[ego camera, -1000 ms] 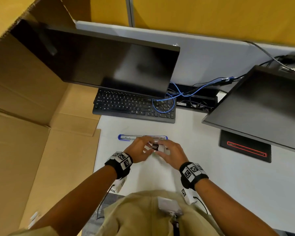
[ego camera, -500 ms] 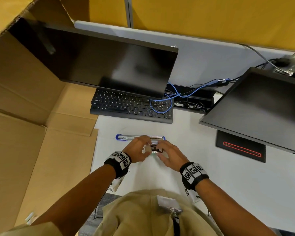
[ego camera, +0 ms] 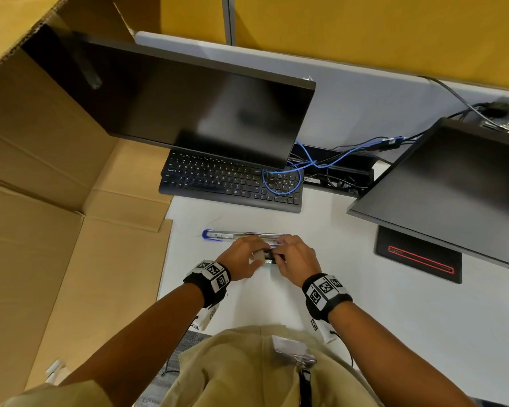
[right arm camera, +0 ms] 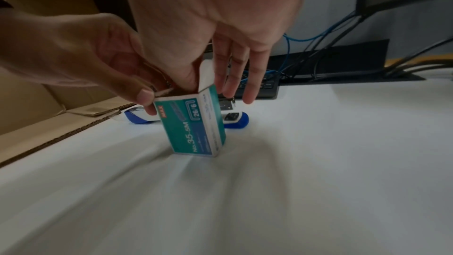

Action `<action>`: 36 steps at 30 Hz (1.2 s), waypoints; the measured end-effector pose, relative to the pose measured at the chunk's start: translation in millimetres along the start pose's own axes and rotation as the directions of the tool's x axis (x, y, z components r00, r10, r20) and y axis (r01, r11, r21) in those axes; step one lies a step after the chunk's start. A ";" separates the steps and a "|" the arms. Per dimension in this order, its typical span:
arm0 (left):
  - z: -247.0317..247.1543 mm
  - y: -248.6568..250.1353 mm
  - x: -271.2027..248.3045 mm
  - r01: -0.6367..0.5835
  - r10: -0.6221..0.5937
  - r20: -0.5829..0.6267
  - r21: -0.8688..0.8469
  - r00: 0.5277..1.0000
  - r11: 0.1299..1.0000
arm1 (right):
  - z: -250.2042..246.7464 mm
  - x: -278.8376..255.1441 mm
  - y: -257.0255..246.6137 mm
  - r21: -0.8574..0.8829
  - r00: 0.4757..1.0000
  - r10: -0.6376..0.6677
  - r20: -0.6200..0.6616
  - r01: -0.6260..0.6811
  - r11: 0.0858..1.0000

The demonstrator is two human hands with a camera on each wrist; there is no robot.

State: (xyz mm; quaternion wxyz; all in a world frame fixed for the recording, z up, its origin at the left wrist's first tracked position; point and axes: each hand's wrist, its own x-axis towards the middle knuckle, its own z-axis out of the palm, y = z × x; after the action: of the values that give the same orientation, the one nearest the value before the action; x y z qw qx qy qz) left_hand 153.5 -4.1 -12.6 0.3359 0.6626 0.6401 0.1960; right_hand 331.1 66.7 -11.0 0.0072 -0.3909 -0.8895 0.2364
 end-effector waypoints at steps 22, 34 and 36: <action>8.2 4.8 -0.9 0.048 -0.048 0.014 0.012 0.999 0.999 | -7.5 4.4 9.0 0.525 0.990 0.141 -0.007 -0.116 0.843; -19.1 -1.4 -1.7 0.028 -0.036 -0.113 -0.075 0.993 0.997 | -27.7 7.4 5.3 0.927 0.892 0.451 -0.039 -0.136 0.349; -29.8 -4.7 -4.5 0.008 -0.017 -0.169 -0.050 0.985 0.999 | -30.9 8.8 3.2 0.939 0.893 0.449 -0.028 -0.130 0.319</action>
State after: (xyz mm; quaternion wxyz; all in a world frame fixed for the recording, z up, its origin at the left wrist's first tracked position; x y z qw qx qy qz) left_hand 129.0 -3.0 5.6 0.2978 0.6310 0.6655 0.2651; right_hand 333.4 87.6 13.6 0.3075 -0.5037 -0.5078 0.6276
